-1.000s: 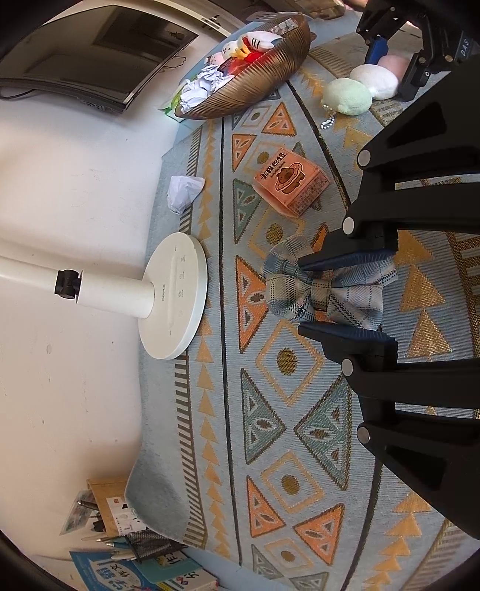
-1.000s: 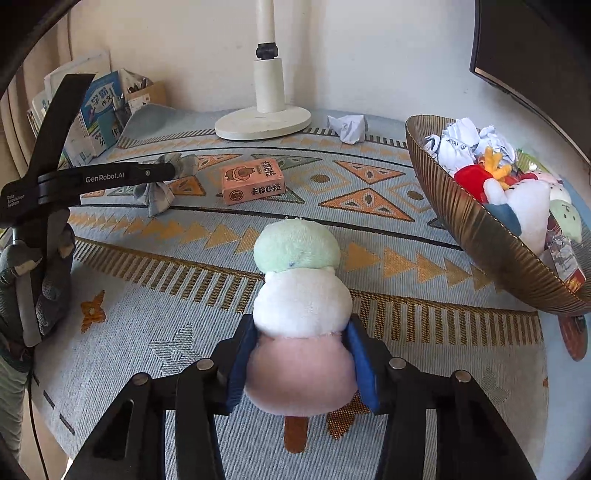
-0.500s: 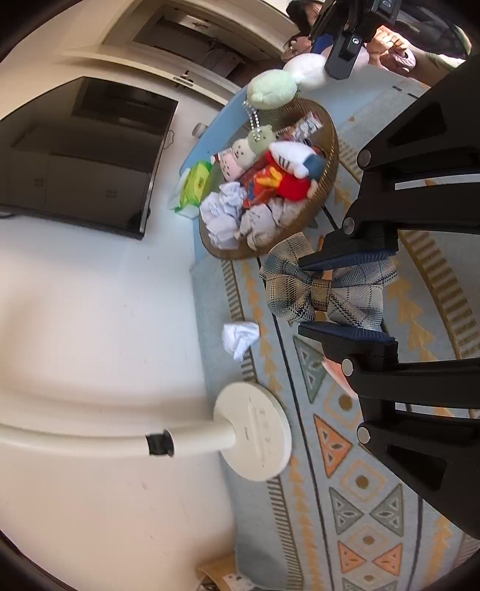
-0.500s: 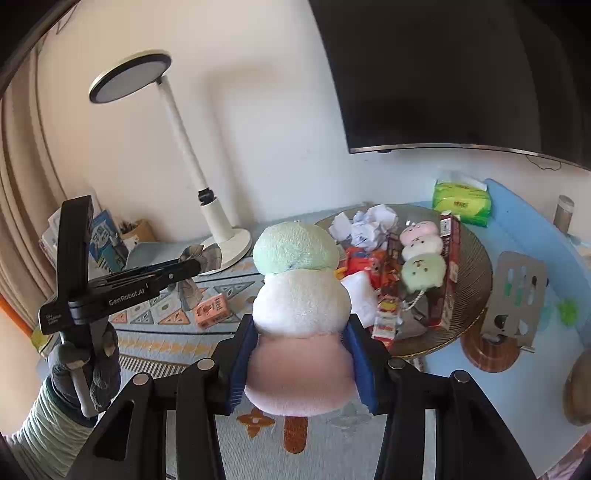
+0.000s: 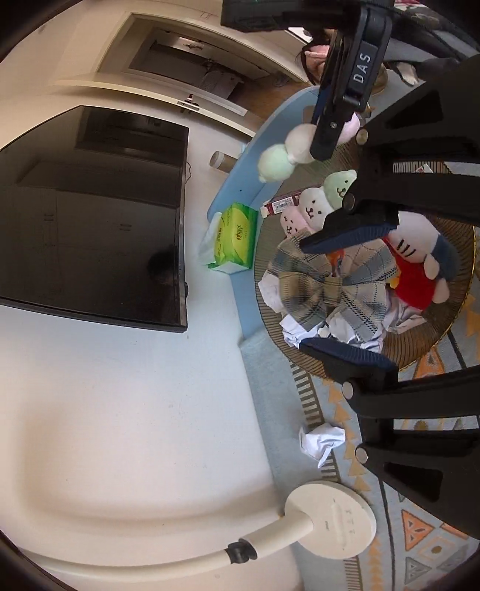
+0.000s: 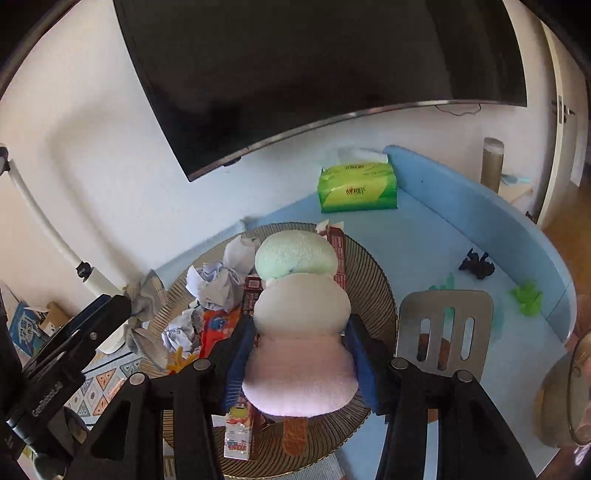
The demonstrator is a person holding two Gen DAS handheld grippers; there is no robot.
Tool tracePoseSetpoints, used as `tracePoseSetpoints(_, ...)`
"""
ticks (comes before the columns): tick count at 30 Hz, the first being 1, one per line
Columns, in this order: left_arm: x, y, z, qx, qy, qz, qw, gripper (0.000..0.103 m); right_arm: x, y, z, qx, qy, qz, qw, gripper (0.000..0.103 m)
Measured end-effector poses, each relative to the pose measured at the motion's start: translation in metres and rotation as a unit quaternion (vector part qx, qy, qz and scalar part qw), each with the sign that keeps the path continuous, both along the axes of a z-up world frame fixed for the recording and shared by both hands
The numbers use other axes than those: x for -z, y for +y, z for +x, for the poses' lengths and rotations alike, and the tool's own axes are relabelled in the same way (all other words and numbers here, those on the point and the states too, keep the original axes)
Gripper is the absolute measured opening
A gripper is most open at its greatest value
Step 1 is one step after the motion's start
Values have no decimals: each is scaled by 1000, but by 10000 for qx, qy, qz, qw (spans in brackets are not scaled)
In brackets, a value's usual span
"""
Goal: Organize objects
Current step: 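Carry the plaid bow and pastel plush into the brown bowl and open both tools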
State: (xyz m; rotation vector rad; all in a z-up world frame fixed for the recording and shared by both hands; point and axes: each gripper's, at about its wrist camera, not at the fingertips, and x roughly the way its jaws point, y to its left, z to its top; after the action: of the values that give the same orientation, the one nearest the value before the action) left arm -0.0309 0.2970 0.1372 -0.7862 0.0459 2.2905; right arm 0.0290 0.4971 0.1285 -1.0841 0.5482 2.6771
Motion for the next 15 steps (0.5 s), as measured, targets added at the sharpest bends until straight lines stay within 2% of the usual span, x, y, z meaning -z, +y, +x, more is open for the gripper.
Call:
tracePoseSetpoints(1, 2, -2, -3, -1, -104, 51, 9999, 89, 4, 1, -1, 8, -85, 39, 10000, 50)
tracePoseSetpoints(2, 3, -5, -3, -98, -80, 98, 9999, 93, 7, 2, 1, -17, -118, 58, 9999, 50)
tracePoseSetpoints(4, 4, -15, -2, -224, 2, 41, 9997, 94, 8, 3, 12, -75, 10, -51, 10000, 55)
tracePoseSetpoints(5, 4, -21, -3, -223, -19, 33, 9997, 94, 6, 3, 17, -99, 141, -113, 9998, 68)
tracePoseSetpoints(7, 3, -36, -4, -340, -61, 56, 9994, 94, 1, 1, 26, -91, 398, -103, 9991, 83)
tracePoseSetpoints(10, 2, -59, -3, -517, -49, 3, 9987, 94, -9, -2, 29, 8, 583, 143, 9982, 83)
tracePoseSetpoints(15, -3, -117, 7, -897, -38, 41, 9960, 94, -27, -8, 51, -44, 898, 42, 9959, 84)
